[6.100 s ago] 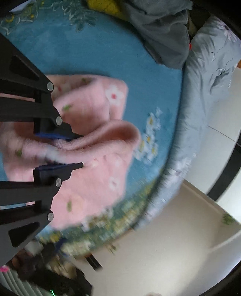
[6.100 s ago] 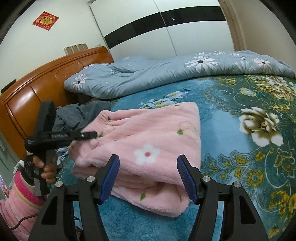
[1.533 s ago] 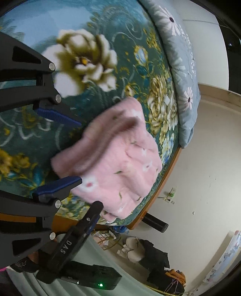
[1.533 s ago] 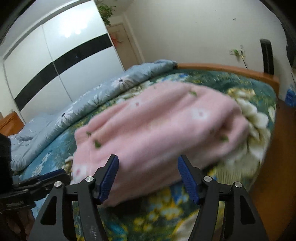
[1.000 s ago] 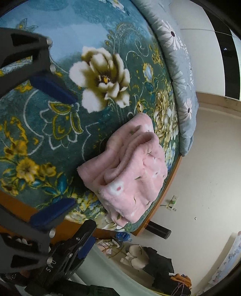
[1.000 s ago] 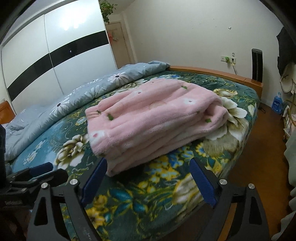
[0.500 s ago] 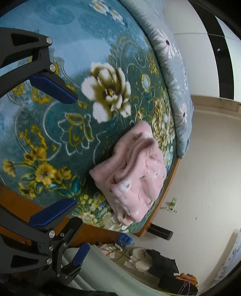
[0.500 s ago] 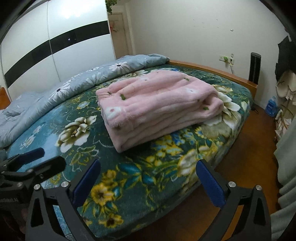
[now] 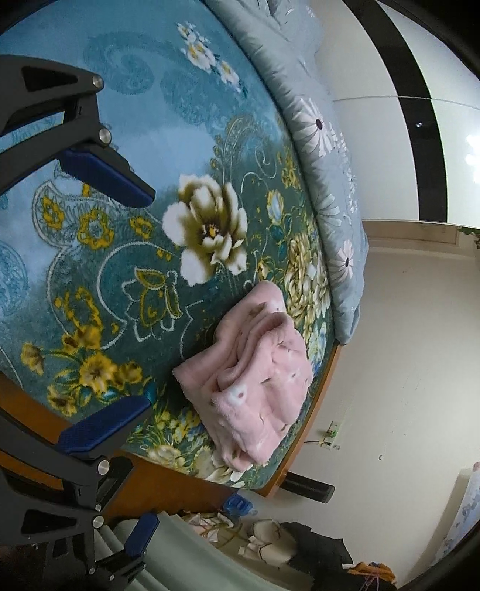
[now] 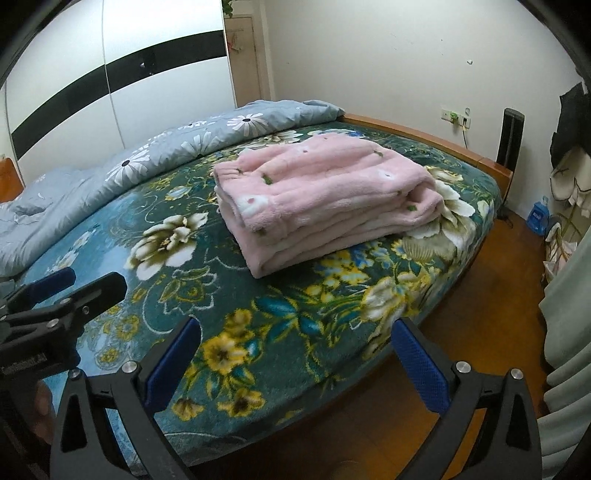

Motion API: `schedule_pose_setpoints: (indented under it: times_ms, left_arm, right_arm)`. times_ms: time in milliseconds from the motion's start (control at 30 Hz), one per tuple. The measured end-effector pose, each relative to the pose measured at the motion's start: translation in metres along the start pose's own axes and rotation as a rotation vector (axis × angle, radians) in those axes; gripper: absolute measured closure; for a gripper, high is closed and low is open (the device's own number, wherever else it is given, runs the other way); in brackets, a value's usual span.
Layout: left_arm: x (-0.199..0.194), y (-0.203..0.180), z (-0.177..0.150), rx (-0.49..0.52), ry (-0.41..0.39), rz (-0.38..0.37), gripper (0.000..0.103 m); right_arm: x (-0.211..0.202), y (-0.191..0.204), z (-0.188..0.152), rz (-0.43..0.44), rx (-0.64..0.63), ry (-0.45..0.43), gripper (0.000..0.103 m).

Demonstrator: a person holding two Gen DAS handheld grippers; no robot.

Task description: Fold clothes

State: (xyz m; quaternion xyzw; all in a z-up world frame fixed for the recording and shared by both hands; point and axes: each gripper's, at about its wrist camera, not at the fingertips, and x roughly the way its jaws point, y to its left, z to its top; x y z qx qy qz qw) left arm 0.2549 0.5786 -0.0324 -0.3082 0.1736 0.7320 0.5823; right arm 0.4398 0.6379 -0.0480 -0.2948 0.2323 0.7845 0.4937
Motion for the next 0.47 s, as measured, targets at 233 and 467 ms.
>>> schedule_pose_setpoints:
  times_ms: [233, 467]
  left_arm:
    - [-0.011, -0.007, 0.000, 0.039, -0.044, 0.043, 0.000]
    - [-0.015, -0.010, -0.001, 0.057, -0.065, 0.072, 0.000]
  right_arm:
    - [-0.006, 0.007, -0.001, 0.010, -0.018, 0.004, 0.000]
    - [-0.007, 0.012, -0.002, 0.015, -0.032, 0.010, 0.000]
